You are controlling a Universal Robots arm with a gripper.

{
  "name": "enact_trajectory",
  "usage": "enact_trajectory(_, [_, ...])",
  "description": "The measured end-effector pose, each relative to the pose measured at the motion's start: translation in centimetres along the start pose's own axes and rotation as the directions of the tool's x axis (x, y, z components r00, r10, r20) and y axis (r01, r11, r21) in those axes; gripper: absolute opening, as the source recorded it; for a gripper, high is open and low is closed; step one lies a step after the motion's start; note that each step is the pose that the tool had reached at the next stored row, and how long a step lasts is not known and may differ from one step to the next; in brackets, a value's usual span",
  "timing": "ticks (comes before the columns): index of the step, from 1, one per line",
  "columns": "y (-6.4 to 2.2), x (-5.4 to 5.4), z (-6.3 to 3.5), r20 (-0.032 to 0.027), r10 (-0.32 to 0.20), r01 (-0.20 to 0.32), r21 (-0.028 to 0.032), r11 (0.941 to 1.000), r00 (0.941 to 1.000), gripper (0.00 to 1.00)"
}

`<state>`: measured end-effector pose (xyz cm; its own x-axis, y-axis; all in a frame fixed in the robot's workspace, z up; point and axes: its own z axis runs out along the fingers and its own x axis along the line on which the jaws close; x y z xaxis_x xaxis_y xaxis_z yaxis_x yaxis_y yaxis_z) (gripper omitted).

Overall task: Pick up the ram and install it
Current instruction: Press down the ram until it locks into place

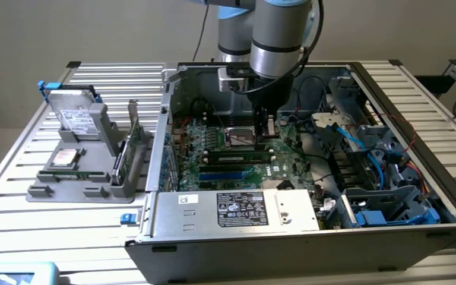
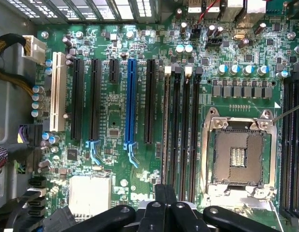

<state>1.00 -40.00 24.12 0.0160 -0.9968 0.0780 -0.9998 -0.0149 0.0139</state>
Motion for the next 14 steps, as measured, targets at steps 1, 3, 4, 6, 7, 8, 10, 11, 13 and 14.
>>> enact_trajectory(1, [0.0,-0.01,0.12,0.0001,0.002,-0.002,0.0,1.0,1.0,0.11])
enact_trajectory(3, [0.06,-0.03,0.29,0.0002,0.009,-0.009,0.0001,1.0,1.0,0.11])
enact_trajectory(4, [0.11,-0.04,0.35,0.0004,0.013,-0.013,0.0007,0.9999,0.9999,0.11])
enact_trajectory(6, [0.18,-0.05,0.4,0.0001,0.021,-0.021,0.0035,0.9998,0.9998,0.11])
enact_trajectory(7, [0.19,-0.06,0.43,0.0002,0.024,-0.024,0.0054,0.9997,0.9997,0.11])
enact_trajectory(8, [0.18,-0.08,0.48,0.0004,0.025,-0.025,0.0073,0.9997,0.9997,0.11])
enact_trajectory(10, [0.23,-0.17,0.58,0.0006,0.026,-0.026,0.0124,0.9996,0.9997,0.11])
enact_trajectory(11, [0.29,-0.19,0.61,0.0006,0.026,-0.026,0.0141,0.9996,0.9997,0.11])
enact_trajectory(13, [0.4,-0.23,0.65,0.0004,0.026,-0.026,0.0163,0.9995,0.9997,0.11])
enact_trajectory(14, [0.44,-0.25,0.7,0.0006,0.026,-0.026,0.0172,0.9995,0.9997,0.11])
